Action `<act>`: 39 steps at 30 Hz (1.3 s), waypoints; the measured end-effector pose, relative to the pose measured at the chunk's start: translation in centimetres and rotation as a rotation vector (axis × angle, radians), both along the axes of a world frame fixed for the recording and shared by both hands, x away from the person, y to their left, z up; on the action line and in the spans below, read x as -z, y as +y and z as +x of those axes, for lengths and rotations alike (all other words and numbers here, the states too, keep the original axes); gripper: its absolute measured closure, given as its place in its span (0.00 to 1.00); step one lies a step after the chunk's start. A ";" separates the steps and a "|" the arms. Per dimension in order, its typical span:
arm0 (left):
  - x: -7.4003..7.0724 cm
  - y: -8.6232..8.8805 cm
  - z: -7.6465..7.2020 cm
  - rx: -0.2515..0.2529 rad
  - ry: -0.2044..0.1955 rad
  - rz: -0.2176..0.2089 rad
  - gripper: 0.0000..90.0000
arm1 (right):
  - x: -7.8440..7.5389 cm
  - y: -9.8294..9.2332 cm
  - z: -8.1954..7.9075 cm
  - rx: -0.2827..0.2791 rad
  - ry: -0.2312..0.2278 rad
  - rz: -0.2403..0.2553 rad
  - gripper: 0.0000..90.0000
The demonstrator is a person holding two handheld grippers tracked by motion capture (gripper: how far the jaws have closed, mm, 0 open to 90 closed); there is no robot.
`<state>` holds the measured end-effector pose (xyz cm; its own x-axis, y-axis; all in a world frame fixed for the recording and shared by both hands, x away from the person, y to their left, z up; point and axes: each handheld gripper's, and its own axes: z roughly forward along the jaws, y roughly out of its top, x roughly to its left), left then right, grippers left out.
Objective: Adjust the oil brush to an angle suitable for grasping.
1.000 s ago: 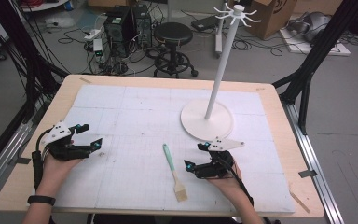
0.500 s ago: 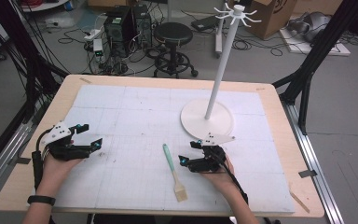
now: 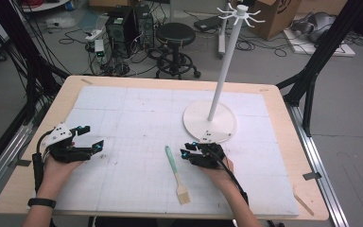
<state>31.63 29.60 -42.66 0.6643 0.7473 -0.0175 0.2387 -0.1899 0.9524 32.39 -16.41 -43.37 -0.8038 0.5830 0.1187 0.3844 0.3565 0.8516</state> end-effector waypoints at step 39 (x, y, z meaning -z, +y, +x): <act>0.0 0.0 -0.1 0.006 0.003 0.004 0.20 | 1.0 8.1 1.4 -0.176 0.030 -0.237 1.00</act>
